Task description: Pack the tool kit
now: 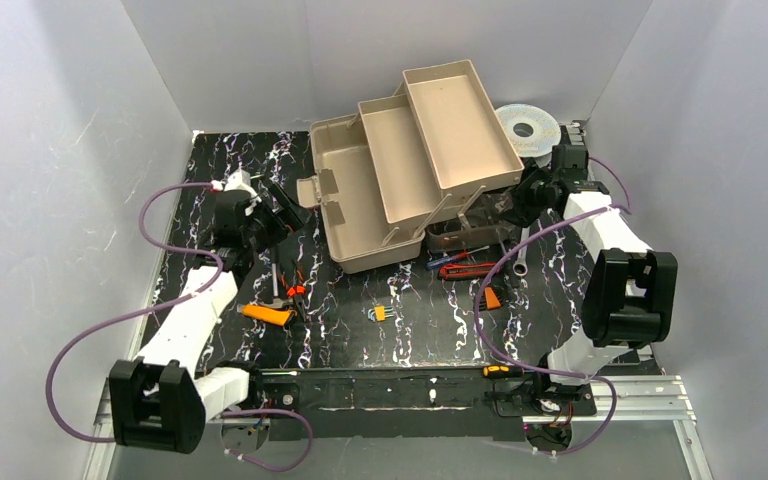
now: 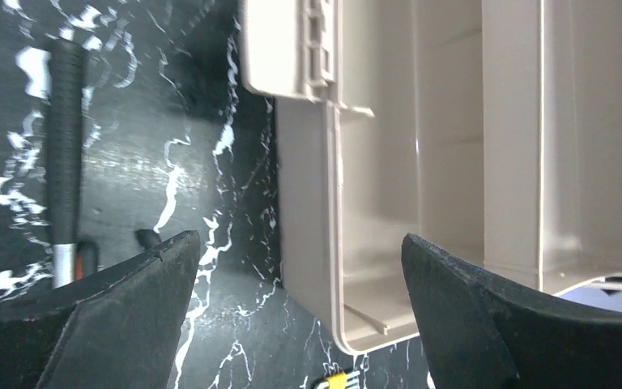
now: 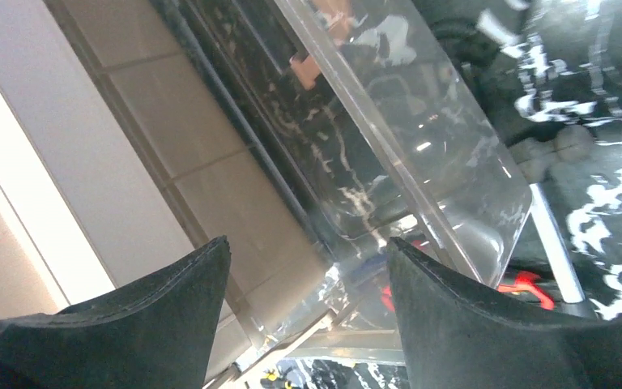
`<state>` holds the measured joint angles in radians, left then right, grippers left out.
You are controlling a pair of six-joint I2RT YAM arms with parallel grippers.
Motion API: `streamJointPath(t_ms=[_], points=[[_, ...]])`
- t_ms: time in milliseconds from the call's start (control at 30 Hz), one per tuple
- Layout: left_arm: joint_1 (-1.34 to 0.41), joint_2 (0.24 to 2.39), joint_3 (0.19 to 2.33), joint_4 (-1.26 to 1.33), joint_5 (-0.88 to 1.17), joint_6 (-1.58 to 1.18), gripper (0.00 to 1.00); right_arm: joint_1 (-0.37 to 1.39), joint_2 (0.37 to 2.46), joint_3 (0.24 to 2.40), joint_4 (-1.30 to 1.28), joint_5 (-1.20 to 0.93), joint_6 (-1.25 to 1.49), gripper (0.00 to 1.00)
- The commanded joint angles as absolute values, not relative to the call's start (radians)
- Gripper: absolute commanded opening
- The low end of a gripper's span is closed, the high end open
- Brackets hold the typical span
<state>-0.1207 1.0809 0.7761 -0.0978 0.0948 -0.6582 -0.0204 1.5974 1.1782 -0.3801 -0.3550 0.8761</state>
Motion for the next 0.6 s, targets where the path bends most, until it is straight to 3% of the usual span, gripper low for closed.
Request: streamJointPath(t_ms=[0,300,367,500,567], points=[[-0.123,1.196,0.792,-0.051,0.279,-0.677,0.92,0.047,1.613,1.183,-0.103,-0.593,0.904,0.81],[-0.132,1.396,0.841,0.032,0.322,-0.683,0.76,0.054,1.652,1.132,0.069,-0.731,0.986,0.77],[-0.132,1.414,0.822,0.082,0.32,-0.713,0.64,0.049,1.648,1.131,0.061,-0.721,0.978,0.75],[-0.132,1.426,0.781,0.178,0.31,-0.763,0.26,0.019,1.65,1.132,0.062,-0.738,0.982,0.71],[-0.13,1.428,0.789,0.167,0.291,-0.763,0.13,0.011,1.659,1.13,0.087,-0.767,0.996,0.63]])
